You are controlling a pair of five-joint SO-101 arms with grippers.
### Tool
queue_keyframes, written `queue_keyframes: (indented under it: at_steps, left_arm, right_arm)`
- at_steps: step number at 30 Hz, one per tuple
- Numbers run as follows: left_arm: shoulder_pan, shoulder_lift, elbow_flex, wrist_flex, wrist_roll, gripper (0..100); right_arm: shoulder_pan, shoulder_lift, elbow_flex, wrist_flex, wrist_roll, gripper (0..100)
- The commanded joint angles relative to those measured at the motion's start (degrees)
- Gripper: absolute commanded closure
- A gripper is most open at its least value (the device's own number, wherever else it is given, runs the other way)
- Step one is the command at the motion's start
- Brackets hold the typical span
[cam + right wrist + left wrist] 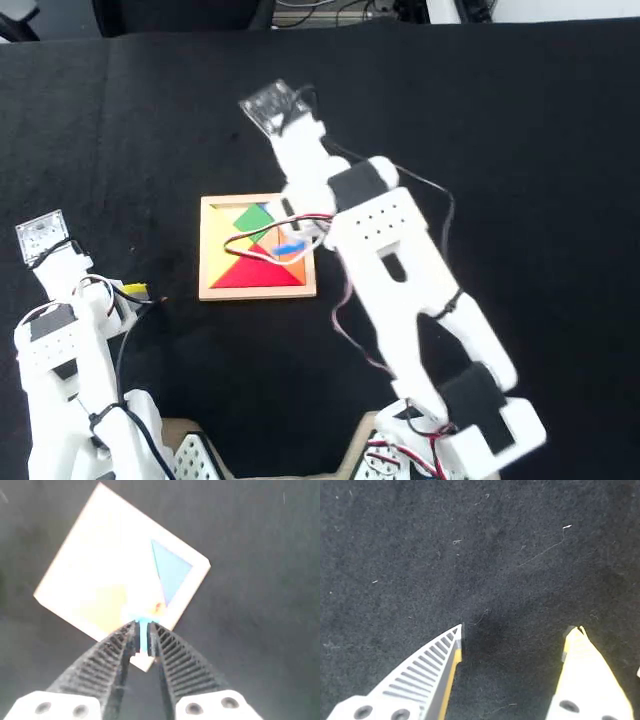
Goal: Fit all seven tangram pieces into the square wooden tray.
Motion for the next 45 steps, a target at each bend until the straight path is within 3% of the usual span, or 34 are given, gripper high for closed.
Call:
queue_keyframes:
  at_steps: [1,7,12,18,23,34,45]
  left_arm:
    - [0.7,-1.0,-0.3,-0.7,0.0,68]
    - [0.7,-1.0,-0.3,-0.7,0.0,68]
    - [0.7,-1.0,-0.3,-0.7,0.0,68]
    - [0.7,-1.0,-0.5,-0.8,0.0,68]
    - [0.7,-1.0,-0.4,-0.8,0.0,68]
    - [0.7,-1.0,-0.4,-0.8,0.0,68]
    - [0.7,-1.0,-0.4,-0.8,0.0,68]
  right_arm:
    - [-2.5,7.4,-8.3,-0.8,-6.5,97.8]
    - [-2.2,26.4,-24.6,1.1,-8.0,97.7]
    - [2.0,26.4,-35.1,11.3,-3.0,97.8]
    - [-1.5,26.2,-29.2,21.0,17.5,98.4]
    - [-1.7,29.6,-18.9,18.9,30.0,98.8]
    - [-8.3,37.1,-18.4,11.4,30.5,98.8]
    - [-8.0,44.4,-32.0,11.3,30.4,98.8]
